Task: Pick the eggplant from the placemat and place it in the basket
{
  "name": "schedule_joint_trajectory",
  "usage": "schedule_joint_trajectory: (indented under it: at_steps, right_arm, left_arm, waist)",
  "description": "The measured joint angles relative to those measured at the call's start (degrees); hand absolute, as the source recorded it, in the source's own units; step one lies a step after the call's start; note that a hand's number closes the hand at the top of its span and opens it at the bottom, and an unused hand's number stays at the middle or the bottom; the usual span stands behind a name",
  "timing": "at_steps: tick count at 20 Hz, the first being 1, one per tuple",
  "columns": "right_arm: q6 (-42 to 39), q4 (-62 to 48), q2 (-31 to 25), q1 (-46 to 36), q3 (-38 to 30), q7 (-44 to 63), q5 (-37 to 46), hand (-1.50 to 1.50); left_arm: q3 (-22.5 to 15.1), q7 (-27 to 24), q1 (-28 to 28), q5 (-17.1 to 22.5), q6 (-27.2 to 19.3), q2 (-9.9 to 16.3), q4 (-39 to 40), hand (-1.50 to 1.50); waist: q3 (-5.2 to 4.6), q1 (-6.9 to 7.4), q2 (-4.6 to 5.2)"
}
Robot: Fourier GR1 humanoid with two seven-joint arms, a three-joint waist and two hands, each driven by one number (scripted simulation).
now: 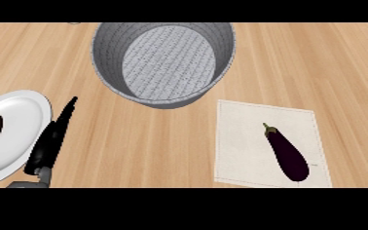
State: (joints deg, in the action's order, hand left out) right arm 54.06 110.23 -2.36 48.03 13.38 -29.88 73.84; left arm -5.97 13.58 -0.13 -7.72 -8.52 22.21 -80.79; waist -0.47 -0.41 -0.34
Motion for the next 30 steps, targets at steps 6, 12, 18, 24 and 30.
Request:
schedule_joint_trajectory:
  at_steps: [6,12,18,24,30]
  right_arm:
    - [-2.4,-2.7,1.1,-4.1,-0.2,5.3,4.6,-1.5]
    - [-6.0,-3.7,0.1,-7.7,-2.1,8.5,5.3,-1.5]
    - [-8.8,-4.0,-1.0,-9.7,-4.4,9.1,5.0,-1.5]
    - [-10.6,-5.2,-2.3,-12.2,-7.9,9.1,4.8,-1.5]
    - [-13.0,-7.4,-3.1,-15.4,-11.7,8.4,5.5,-1.5]
  left_arm:
    - [1.0,0.1,0.3,-0.8,0.9,-0.6,-0.6,0.0]
    - [2.0,-0.6,-1.2,-1.1,1.8,-1.1,1.2,0.0]
    - [2.0,-0.1,-0.8,-1.9,1.9,-1.4,0.2,0.0]
    - [2.2,0.1,-0.9,-2.4,1.7,-2.0,0.3,0.0]
    - [2.4,-0.7,-0.7,-2.8,1.8,-2.3,0.4,0.0]
  waist:
    - [-0.26,-0.06,-0.08]
    - [-1.15,-0.29,-0.51]
    - [-1.51,-0.27,-0.61]
    - [-1.55,-0.37,-0.51]
    - [-1.34,-0.28,-0.29]
